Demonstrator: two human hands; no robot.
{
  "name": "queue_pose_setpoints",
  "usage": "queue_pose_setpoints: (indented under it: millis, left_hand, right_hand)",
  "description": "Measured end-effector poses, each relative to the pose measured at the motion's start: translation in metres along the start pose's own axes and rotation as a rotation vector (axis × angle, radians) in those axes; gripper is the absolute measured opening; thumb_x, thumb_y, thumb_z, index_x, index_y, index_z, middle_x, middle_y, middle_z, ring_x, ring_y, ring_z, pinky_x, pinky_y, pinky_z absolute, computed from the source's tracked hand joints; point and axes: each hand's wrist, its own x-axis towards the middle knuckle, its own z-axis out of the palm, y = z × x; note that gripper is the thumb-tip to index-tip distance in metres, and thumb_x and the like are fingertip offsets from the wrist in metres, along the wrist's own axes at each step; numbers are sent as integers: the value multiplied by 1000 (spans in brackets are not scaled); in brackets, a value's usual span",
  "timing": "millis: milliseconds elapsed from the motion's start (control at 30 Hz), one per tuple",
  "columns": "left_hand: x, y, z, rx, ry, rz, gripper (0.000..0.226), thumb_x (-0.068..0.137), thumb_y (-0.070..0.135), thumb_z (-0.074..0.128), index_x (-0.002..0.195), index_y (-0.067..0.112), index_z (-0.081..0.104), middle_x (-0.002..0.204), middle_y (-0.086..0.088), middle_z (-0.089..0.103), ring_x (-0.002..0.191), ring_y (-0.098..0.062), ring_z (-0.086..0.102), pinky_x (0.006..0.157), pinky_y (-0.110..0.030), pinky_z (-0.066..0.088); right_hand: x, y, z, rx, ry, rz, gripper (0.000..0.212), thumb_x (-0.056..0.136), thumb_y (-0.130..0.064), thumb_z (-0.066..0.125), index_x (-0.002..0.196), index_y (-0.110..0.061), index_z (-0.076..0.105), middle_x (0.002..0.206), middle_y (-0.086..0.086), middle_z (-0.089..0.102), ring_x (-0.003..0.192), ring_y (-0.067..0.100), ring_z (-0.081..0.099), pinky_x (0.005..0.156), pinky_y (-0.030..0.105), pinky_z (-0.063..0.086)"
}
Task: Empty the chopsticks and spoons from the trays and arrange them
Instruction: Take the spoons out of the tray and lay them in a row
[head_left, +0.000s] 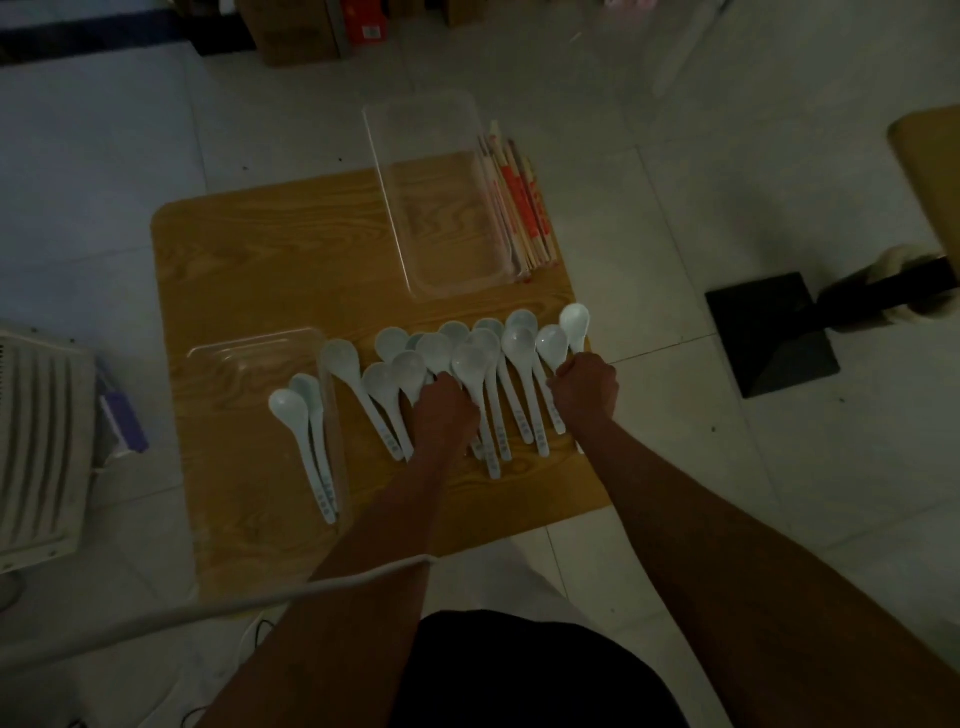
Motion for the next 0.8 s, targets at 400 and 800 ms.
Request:
queue_pose_setpoints:
  millis: [400,800]
  left_hand:
    - [-28,-48,-82,-130,155,-4,11,93,11,48,85,11,55,72,2,54,68,-13,57,60,-24,38]
    - [-57,-173,-141,-173,109,-355,15,88,19,61,94,6,64,94,-7,68,77,-19,64,57,-24,43]
  right_hand:
    - [-51,-74,18,16,-151,-150,22,92,-14,52,107,-6,67,105,13,65,101,32,62,76,33,45]
    - [-150,-153,88,-66,-191,-457,26,96,-18,50,96,-1,69,97,14,69,92,27,66,75,35,51]
